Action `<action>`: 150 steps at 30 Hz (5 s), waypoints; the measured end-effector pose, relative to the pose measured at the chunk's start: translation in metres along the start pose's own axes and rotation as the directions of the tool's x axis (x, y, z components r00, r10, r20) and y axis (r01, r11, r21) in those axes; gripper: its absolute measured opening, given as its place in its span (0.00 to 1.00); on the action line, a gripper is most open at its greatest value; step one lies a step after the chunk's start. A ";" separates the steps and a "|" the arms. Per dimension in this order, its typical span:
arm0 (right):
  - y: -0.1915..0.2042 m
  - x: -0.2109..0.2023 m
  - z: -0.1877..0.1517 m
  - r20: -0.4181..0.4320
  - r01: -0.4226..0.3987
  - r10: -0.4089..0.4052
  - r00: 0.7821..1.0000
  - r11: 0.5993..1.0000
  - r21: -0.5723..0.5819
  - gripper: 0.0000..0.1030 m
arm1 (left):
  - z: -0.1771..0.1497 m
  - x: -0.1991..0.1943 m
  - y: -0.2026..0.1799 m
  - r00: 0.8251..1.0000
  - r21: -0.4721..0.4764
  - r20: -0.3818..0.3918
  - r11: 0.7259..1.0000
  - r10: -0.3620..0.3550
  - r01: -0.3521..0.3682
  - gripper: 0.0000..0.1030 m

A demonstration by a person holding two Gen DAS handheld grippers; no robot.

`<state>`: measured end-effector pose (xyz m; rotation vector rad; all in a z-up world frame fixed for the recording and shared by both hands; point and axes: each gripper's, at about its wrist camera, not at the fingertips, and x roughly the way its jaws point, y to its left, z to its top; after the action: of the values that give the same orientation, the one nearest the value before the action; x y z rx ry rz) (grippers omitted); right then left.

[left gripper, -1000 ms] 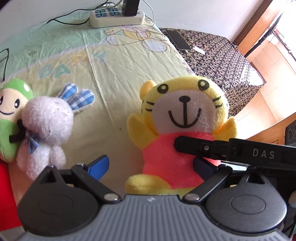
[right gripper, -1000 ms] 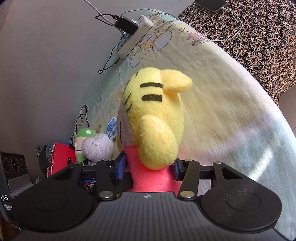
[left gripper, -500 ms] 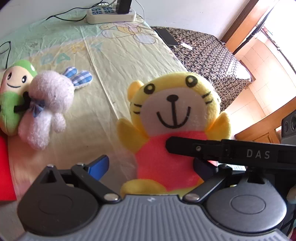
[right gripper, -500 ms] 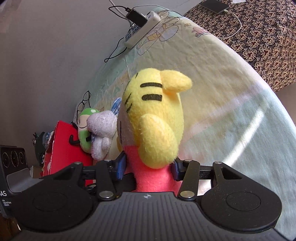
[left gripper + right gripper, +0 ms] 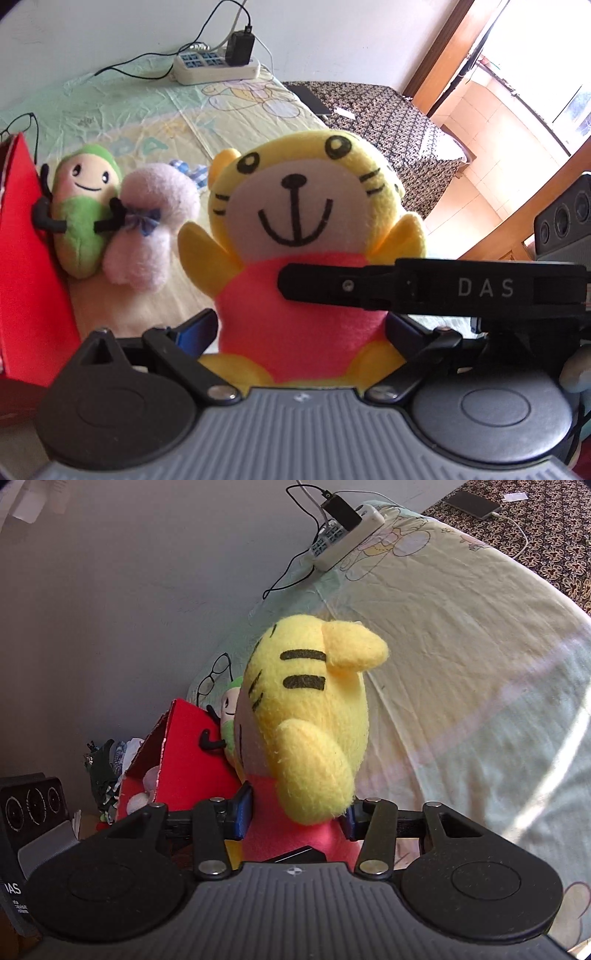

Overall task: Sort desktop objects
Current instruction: 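Carry the yellow tiger with both tools over the red box, then lower the yellow tiger into the red box and open both tools, then move both tools back to the bed toward the white bunny plush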

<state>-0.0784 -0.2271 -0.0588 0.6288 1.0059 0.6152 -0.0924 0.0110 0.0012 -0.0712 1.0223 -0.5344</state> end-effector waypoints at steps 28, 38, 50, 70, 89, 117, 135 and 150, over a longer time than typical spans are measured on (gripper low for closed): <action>0.196 0.033 -0.026 0.216 -0.086 0.143 0.966 0.963 -0.255 0.47 | 0.000 -0.183 0.133 0.917 0.064 0.368 0.988 -0.152 0.138 0.84; 0.244 0.077 -0.009 0.124 0.025 0.022 0.992 0.932 -0.362 0.47 | 0.008 -0.182 0.184 0.922 -0.034 0.357 0.984 -0.152 0.176 0.85; 0.240 0.127 -0.035 0.057 0.266 -0.273 0.960 0.836 -0.479 0.48 | -0.015 -0.143 0.187 0.965 -0.056 0.241 0.991 -0.107 0.123 0.84; 0.231 0.172 -0.030 -0.048 0.308 -0.389 0.920 0.796 -0.521 0.56 | -0.016 -0.112 0.221 0.981 -0.126 0.163 0.984 -0.103 0.124 0.89; 0.222 0.140 -0.016 0.132 0.217 -0.179 0.975 0.897 -0.386 0.29 | -0.010 -0.101 0.224 0.988 -0.141 0.139 0.986 -0.065 0.085 0.91; 0.197 0.138 -0.035 0.163 0.189 -0.144 0.976 0.933 -0.306 0.35 | -0.008 -0.093 0.223 0.995 -0.191 0.100 0.981 -0.022 0.041 0.98; 0.172 0.101 -0.042 0.157 0.054 -0.026 0.987 0.983 -0.177 0.31 | -0.014 -0.113 0.202 0.986 -0.183 0.133 0.980 0.099 -0.073 0.97; 0.144 0.074 -0.057 0.201 0.119 -0.089 0.976 0.982 -0.143 0.34 | -0.021 -0.138 0.190 0.968 -0.224 0.185 0.966 0.170 -0.127 0.97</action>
<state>-0.1254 -0.0666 -0.0187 0.4854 0.7953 0.5223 -0.0912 0.2436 0.0426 -0.2307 0.8729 -0.2732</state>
